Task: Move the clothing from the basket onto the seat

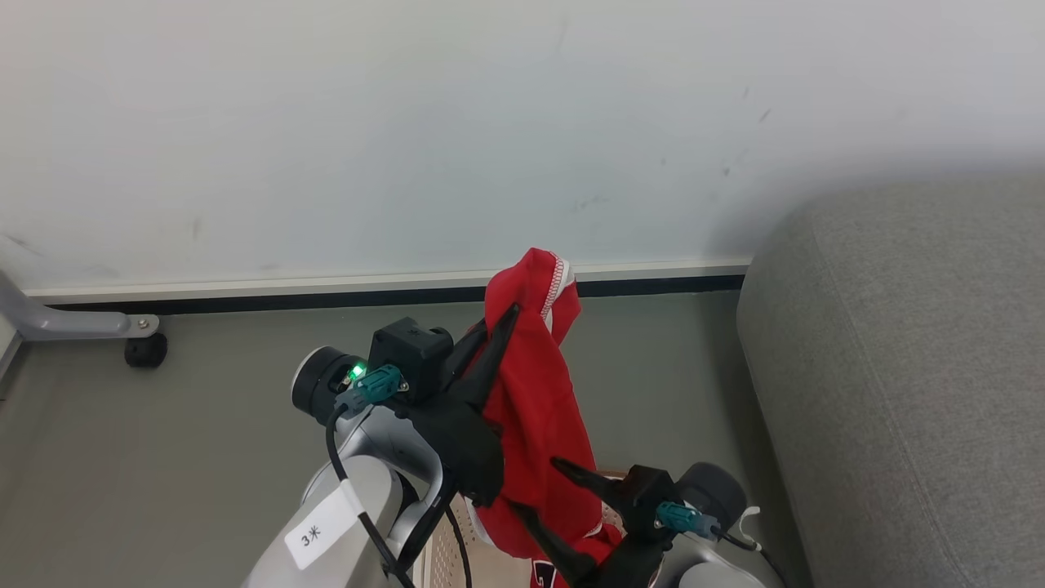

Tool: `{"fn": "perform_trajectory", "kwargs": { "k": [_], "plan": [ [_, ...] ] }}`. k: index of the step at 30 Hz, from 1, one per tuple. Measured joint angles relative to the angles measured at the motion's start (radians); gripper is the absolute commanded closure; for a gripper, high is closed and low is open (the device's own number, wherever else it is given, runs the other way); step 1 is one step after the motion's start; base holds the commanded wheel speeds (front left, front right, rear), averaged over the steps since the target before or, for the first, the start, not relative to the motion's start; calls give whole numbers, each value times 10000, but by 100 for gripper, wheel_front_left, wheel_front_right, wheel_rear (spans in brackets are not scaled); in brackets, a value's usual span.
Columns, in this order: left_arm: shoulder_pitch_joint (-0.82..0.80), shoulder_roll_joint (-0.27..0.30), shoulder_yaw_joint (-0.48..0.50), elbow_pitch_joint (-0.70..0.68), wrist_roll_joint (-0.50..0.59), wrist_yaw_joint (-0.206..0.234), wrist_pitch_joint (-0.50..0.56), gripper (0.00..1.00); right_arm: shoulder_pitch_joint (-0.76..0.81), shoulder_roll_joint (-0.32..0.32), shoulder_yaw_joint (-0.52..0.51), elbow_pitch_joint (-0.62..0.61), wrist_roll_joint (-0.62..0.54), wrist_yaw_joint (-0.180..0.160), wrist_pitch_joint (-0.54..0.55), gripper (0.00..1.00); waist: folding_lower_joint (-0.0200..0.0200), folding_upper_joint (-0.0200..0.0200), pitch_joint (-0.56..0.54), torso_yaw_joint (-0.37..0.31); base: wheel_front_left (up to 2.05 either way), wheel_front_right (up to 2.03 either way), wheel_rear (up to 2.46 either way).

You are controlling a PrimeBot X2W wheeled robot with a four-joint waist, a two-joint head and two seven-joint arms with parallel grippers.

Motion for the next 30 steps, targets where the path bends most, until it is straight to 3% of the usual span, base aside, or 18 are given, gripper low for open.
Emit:
{"fn": "perform_trajectory", "kwargs": {
  "k": [5,6,7,11,21,22,24,26,27,28,30],
  "plan": [
    [2,2,-17,-50,0,0,0,100,-427,27,23,462,23,2,-54,0,0,0,-9,96,0,0,0],
    [2,0,-27,-59,0,0,0,100,-512,33,29,577,50,2,-86,19,0,0,-10,108,0,0,0],
    [2,-2,-36,-63,0,0,0,100,-566,31,27,662,107,2,-94,51,0,0,-12,119,0,0,0],
    [7,-12,-61,-67,-2,0,0,100,-754,21,376,529,456,2,-173,100,0,0,-19,164,0,0,0],
    [407,144,148,-121,-15,148,-59,100,-906,31,541,522,1026,-88,-349,100,0,0,-46,-18,0,0,0],
    [467,174,174,-121,-19,182,-84,89,-907,33,483,550,1072,-90,-351,100,0,0,-48,-63,0,0,0],
    [534,224,253,-123,-75,184,-105,79,-907,31,311,652,1074,-94,-368,100,-1,0,-50,-161,0,0,0],
    [651,295,345,-130,-105,253,-148,55,-909,29,115,800,1074,-102,-433,100,0,0,-53,-265,0,0,0],
    [709,347,366,-127,-107,267,-148,15,-909,29,23,849,1074,-104,-433,100,-1,0,-55,-320,0,0,0],
    [762,399,407,-132,-119,268,-153,0,-908,27,-65,855,1074,-140,-435,100,0,0,-58,-378,0,0,0],
    [865,441,464,-132,-153,282,-196,0,-909,-12,-221,853,1074,-192,-437,100,-1,0,-65,-494,0,0,0]
  ]
}}
